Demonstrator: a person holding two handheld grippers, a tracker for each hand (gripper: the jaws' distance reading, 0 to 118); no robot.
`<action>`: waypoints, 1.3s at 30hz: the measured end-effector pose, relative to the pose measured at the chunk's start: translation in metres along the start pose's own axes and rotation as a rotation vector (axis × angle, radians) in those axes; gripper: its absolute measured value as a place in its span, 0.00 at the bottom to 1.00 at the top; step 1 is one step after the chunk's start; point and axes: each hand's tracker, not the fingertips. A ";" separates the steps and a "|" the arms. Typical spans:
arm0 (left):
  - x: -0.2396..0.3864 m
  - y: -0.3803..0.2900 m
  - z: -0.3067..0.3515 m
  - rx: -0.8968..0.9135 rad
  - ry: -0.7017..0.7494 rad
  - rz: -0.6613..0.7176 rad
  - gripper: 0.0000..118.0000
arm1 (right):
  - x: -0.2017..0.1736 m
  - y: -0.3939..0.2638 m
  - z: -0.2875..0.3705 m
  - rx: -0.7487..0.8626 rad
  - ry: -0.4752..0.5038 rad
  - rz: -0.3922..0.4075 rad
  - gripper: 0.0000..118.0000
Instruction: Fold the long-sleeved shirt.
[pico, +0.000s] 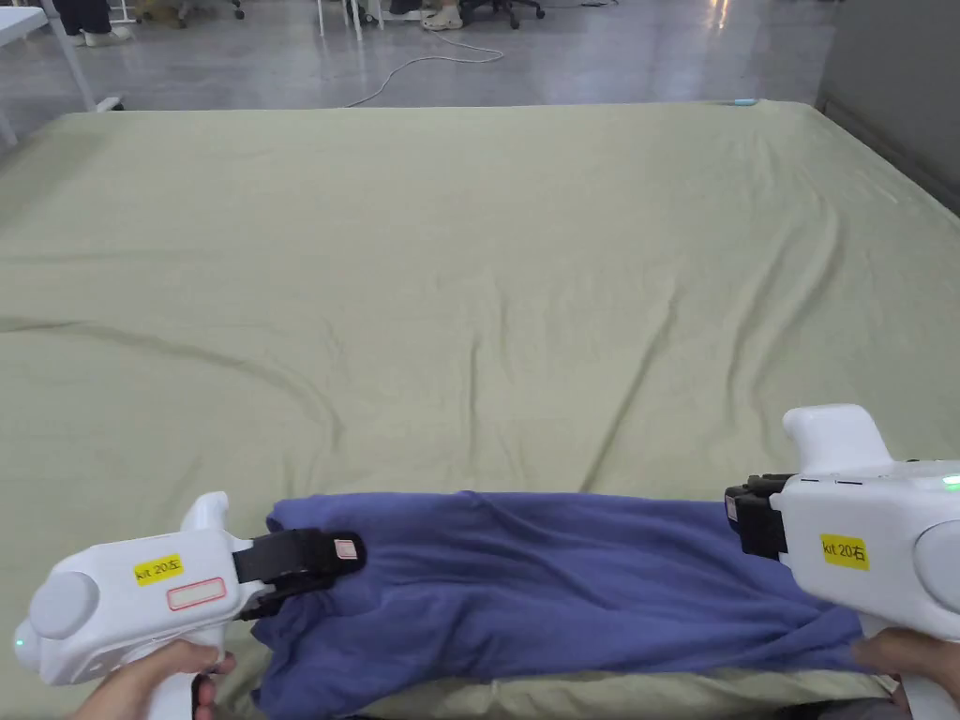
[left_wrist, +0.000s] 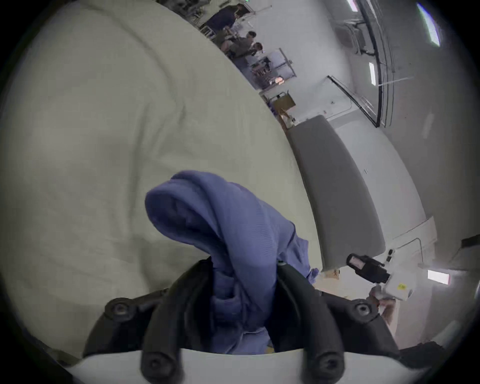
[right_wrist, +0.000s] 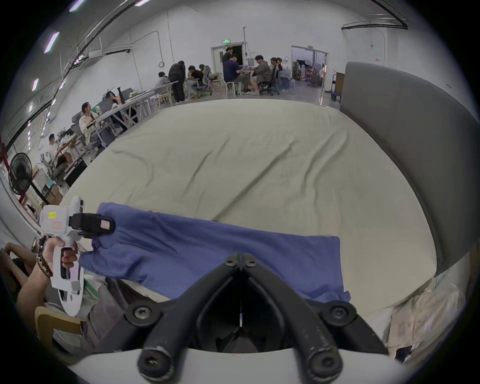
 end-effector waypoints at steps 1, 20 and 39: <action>-0.001 0.004 0.008 0.033 0.034 -0.022 0.22 | 0.000 0.000 0.001 0.002 0.003 -0.002 0.00; 0.123 0.017 0.021 0.068 0.254 -0.042 0.22 | 0.012 -0.003 0.000 0.005 0.007 -0.024 0.00; 0.210 -0.027 -0.218 -0.170 0.077 -0.004 0.90 | 0.089 -0.047 0.036 0.029 -0.080 -0.185 0.00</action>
